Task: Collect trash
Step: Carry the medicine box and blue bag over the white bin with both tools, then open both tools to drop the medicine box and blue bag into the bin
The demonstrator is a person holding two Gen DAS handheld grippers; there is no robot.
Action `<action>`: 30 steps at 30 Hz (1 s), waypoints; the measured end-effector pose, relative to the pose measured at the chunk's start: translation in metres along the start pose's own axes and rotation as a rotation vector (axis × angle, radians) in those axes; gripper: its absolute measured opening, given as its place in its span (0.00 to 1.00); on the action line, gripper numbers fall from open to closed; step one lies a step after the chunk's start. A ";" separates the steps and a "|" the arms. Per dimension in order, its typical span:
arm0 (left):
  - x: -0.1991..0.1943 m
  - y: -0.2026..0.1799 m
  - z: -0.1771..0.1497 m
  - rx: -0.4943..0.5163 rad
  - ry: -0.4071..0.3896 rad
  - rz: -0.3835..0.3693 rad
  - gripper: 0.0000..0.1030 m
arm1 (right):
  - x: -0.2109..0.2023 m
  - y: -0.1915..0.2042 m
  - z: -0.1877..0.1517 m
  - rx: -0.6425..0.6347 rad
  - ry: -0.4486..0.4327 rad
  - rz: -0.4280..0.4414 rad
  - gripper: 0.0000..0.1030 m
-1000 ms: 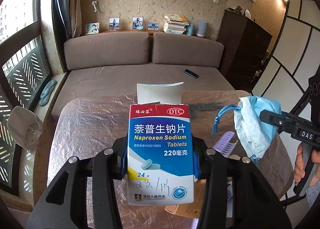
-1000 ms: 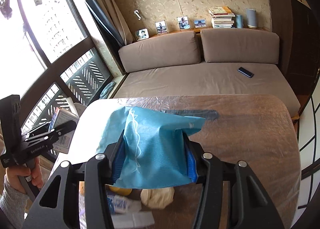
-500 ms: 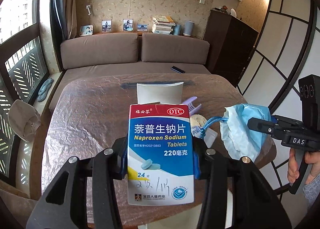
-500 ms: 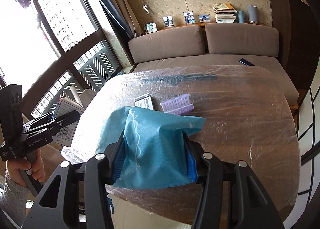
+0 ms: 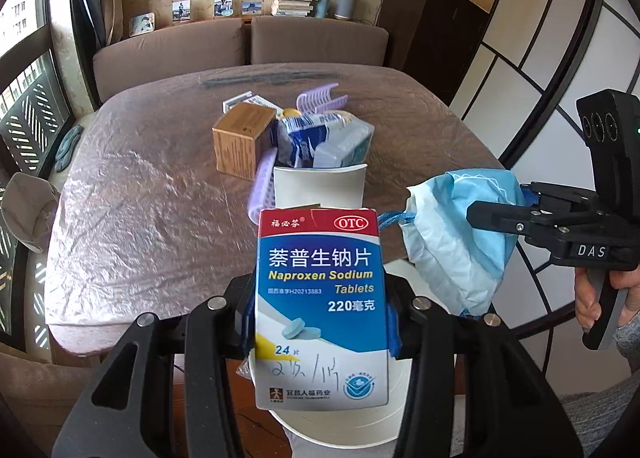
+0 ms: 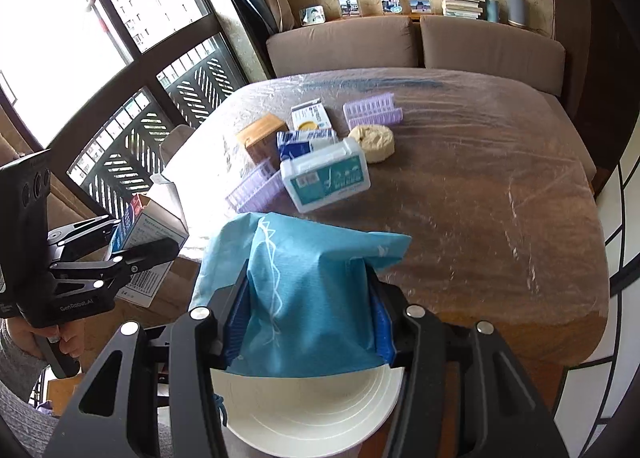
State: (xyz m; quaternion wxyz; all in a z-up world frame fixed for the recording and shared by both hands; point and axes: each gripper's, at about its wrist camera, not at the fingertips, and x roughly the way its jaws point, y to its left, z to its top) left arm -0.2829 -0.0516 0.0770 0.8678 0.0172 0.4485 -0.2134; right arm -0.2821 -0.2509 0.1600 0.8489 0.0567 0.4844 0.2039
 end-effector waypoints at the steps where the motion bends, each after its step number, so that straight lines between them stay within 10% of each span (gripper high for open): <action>1: 0.002 -0.002 -0.005 0.006 0.007 0.004 0.46 | 0.002 0.000 -0.007 0.003 0.012 0.001 0.48; 30: 0.086 -0.024 -0.087 0.109 0.264 0.025 0.46 | 0.063 -0.012 -0.087 -0.059 0.187 -0.076 0.48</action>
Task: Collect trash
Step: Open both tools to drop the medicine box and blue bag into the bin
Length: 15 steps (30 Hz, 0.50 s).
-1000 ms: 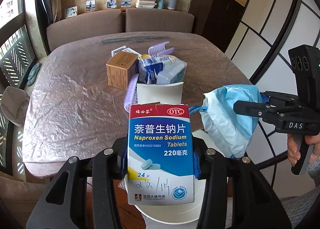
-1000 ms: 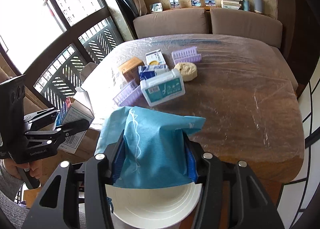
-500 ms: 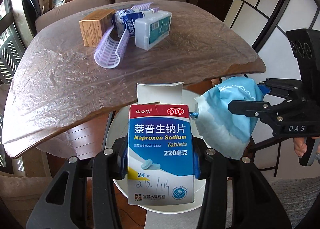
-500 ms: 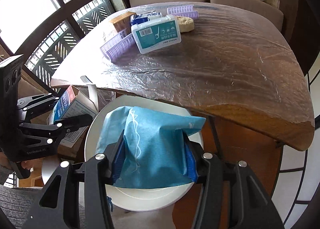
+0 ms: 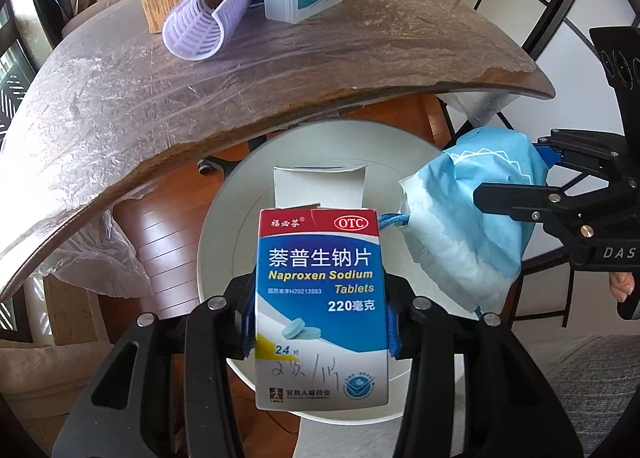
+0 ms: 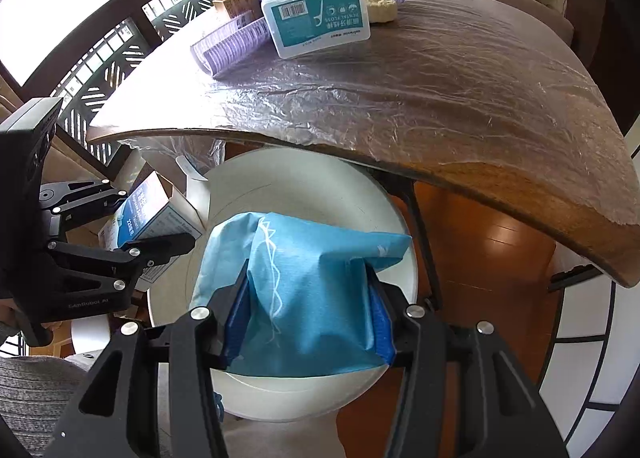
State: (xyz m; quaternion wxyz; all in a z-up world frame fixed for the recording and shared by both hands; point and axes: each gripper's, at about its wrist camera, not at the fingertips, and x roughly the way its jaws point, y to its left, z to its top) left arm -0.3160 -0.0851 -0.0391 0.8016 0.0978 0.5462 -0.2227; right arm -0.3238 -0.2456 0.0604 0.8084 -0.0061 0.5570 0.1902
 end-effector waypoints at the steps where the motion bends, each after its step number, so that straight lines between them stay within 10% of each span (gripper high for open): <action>1: 0.003 0.000 -0.002 0.001 0.004 0.002 0.46 | 0.003 0.000 0.000 -0.005 0.004 -0.008 0.48; 15: 0.041 -0.012 0.007 0.016 0.076 0.036 0.46 | 0.029 -0.006 0.003 -0.030 0.027 -0.046 0.48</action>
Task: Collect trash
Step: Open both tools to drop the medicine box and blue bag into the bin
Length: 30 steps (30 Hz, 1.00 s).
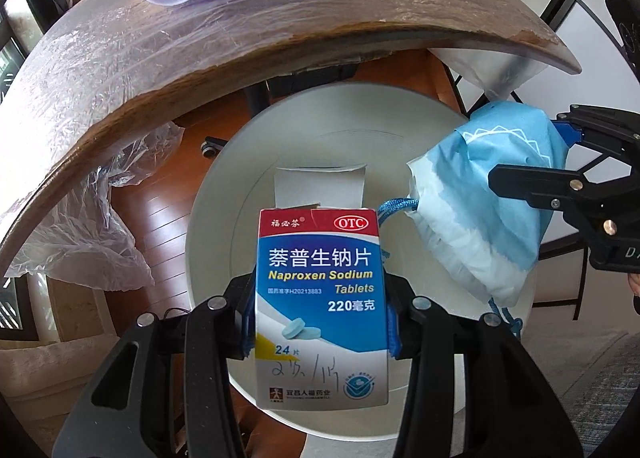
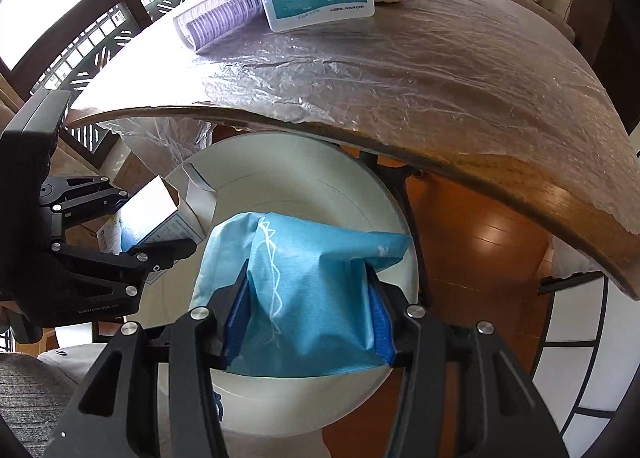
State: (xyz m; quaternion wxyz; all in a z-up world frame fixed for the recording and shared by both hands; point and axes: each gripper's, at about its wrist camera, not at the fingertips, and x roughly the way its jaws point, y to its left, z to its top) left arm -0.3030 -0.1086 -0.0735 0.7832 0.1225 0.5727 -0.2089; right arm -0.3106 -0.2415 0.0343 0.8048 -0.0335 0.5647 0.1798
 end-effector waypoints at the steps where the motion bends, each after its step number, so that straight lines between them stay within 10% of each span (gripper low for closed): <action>1: 0.001 -0.002 0.002 0.000 0.004 0.003 0.46 | 0.001 0.001 -0.001 -0.001 0.000 -0.002 0.48; 30: 0.007 -0.013 0.003 0.038 0.007 0.050 0.48 | 0.036 0.012 -0.002 -0.014 0.069 -0.005 0.53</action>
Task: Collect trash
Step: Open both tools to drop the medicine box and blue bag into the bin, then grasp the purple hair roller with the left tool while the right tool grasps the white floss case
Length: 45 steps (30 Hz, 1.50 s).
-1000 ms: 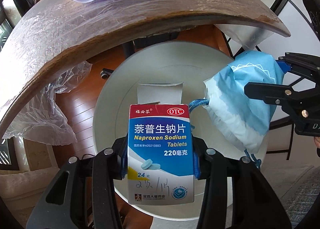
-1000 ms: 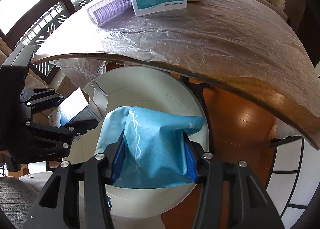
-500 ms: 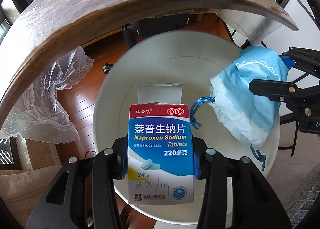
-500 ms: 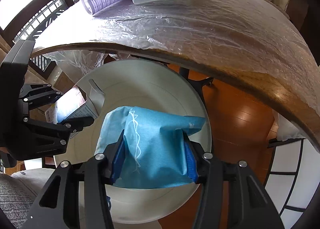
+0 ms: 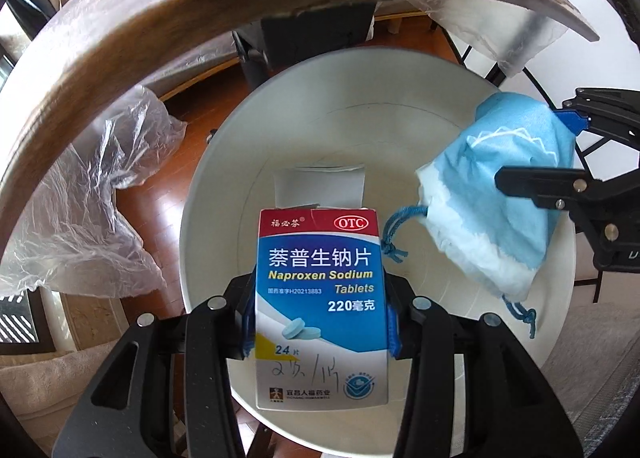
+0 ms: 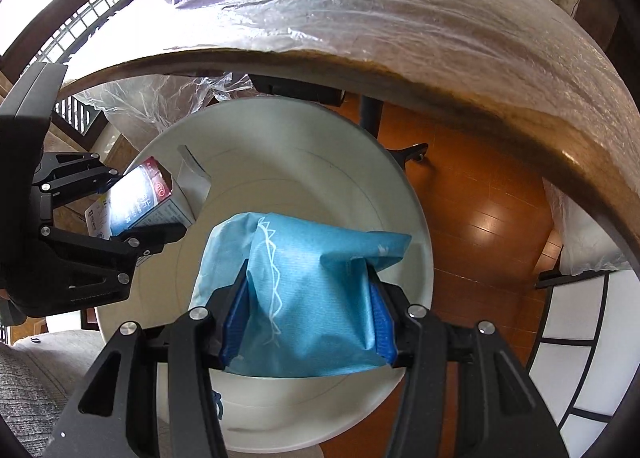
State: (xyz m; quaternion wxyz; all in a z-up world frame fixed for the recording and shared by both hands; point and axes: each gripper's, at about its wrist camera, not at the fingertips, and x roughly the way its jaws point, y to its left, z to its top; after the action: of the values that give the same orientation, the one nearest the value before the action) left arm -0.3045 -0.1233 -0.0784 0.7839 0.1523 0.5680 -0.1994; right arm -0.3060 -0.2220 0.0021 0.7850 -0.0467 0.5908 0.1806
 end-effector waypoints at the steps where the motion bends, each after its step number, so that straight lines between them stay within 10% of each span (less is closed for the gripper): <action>1: -0.004 -0.001 0.000 0.018 -0.022 0.018 0.56 | -0.001 0.000 0.000 -0.006 -0.003 0.007 0.60; 2: -0.009 -0.006 -0.001 0.038 -0.046 0.056 0.82 | -0.005 0.001 0.000 -0.011 -0.024 -0.016 0.74; 3: -0.017 -0.008 -0.003 0.054 -0.081 0.067 0.85 | -0.008 0.000 -0.002 -0.011 -0.042 -0.042 0.78; 12: -0.098 0.013 0.000 -0.051 -0.255 0.007 0.85 | -0.089 -0.012 0.012 0.031 -0.258 -0.071 0.91; 18: -0.161 0.030 0.030 -0.097 -0.452 0.110 0.99 | -0.138 -0.013 0.050 0.000 -0.456 -0.135 0.96; 45: -0.071 0.088 0.114 -0.132 -0.343 0.030 0.89 | -0.035 -0.017 0.173 -0.081 -0.320 -0.002 0.96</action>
State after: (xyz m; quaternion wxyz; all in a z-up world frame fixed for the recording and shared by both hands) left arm -0.1867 -0.0892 0.0249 0.8804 0.0728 0.4355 -0.1731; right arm -0.1508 -0.1956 0.0844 0.8668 -0.0494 0.4502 0.2087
